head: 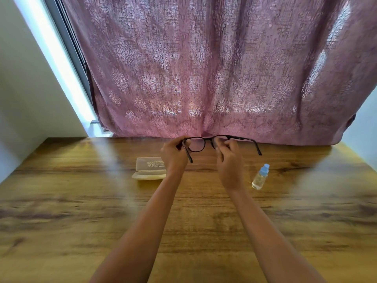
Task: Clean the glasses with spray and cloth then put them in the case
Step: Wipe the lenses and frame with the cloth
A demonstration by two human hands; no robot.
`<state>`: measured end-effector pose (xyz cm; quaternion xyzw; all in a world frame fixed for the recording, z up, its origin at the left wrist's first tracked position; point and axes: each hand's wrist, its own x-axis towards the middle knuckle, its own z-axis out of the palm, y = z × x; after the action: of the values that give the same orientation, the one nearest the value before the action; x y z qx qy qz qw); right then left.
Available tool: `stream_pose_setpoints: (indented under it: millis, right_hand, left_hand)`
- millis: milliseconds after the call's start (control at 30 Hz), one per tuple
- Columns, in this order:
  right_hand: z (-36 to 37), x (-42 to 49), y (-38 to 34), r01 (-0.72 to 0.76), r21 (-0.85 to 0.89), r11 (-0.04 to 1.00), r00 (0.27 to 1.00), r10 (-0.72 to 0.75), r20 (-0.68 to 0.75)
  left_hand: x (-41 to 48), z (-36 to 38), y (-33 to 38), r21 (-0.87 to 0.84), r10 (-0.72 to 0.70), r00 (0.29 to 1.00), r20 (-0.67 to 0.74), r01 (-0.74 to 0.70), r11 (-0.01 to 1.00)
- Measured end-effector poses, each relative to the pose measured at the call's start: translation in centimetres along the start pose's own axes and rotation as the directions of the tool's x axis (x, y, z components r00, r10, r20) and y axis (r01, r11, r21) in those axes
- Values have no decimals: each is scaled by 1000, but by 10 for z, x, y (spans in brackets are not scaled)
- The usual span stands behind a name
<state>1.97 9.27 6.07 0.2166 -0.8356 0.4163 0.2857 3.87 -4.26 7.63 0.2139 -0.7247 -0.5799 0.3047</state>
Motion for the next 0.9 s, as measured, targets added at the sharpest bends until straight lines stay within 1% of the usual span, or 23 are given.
stream_pose_setpoints:
  millis: [100,133,200,300,367,467,533,600,667,733,833,900]
  right_hand:
    - [-7,1,10,-107,-62,992,992,103,-72]
    - [-6,1,10,-113,-69,991,991,107,-83]
    - [-1,-3,3,-68,-50,996,996,64,-62]
    - [7,-9,-7,-10,2,1000,1000,10,15]
    - [3,-7,-2,-21,-7,1000,1000,21,10]
    - [-5,-1,9,-81,-39,996,995,79,-59]
    - [-3,-2,7,-90,-8,996,994,89,-66]
    - [2,-7,0,-50,-1,999,999,50,-18]
    - [5,-12,-2,3,-52,999,1000,-2,26]
    - [0,-9,3,-14,-63,998,1000,15,20]
    - [-8,-2,9,-92,-69,993,995,89,-45]
    - [-6,-1,4,-98,-59,993,993,94,-69]
  left_hand:
    - [3,-3,-6,-30,-5,1000,1,5,1000]
    - [3,-2,-7,-38,-7,1000,2,7,999]
    - [1,0,-8,-8,7,1000,17,-7,1000]
    - [0,3,-6,34,21,999,25,-22,999]
    - [2,3,-6,12,-3,1000,13,3,1000]
    - [6,1,-7,-17,-26,1000,15,26,1000]
    - [4,2,-7,0,-16,1000,23,16,1000]
    - [2,3,-7,30,-4,1000,21,4,1000]
    - [3,3,-7,48,-5,1000,20,4,999]
    - [3,1,-6,16,-20,1000,16,20,1000]
    - [3,0,-7,-11,-29,1000,10,29,1000]
    - [2,0,-7,-14,-31,999,16,31,999]
